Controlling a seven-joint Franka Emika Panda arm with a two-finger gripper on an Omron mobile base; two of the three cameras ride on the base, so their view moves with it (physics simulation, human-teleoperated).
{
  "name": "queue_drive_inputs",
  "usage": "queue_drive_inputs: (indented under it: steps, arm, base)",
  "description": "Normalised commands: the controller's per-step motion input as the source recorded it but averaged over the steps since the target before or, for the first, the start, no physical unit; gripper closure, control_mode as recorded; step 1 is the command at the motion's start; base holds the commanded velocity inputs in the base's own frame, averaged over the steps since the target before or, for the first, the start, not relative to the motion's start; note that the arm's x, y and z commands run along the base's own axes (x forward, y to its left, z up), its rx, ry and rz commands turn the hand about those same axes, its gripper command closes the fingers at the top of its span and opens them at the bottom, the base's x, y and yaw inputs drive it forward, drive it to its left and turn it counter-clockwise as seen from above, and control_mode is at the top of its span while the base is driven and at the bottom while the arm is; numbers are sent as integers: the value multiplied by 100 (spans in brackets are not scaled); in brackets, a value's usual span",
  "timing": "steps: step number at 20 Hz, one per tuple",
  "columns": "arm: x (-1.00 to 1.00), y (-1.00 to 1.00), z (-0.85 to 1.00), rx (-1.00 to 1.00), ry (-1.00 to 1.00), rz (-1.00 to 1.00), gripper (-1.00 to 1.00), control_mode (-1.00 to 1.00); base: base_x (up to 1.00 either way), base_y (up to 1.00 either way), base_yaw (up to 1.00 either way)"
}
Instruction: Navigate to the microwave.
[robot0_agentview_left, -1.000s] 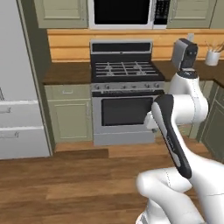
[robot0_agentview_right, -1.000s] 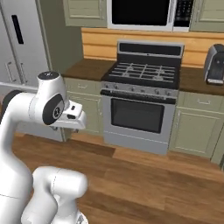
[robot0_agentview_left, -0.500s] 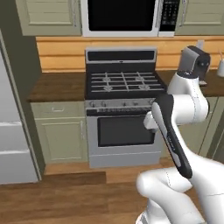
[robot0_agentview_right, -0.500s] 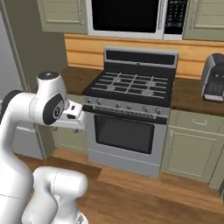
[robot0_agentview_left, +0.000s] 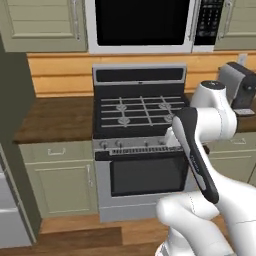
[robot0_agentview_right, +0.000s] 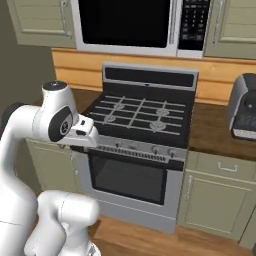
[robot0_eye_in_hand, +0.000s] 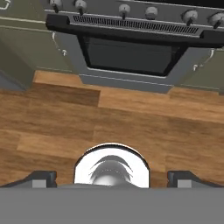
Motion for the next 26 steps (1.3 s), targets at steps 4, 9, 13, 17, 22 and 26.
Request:
queue_drive_inputs:
  steps: [4,9,13,17,22,26]
  arm:
    - [0,0,0,0,0,0,-100,100]
    - [0,0,0,0,0,0,-100,100]
    - [0,0,0,0,0,0,-100,100]
    - [0,0,0,0,0,0,-100,100]
    - [0,0,0,0,0,0,-100,100]
    - [0,0,0,0,0,0,-100,100]
  base:
    - [77,-6,-13]
    - [78,-1,-11]
    - [81,0,-6]
    - [76,0,-1]
    - [69,0,-1]
    - [54,0,-3]
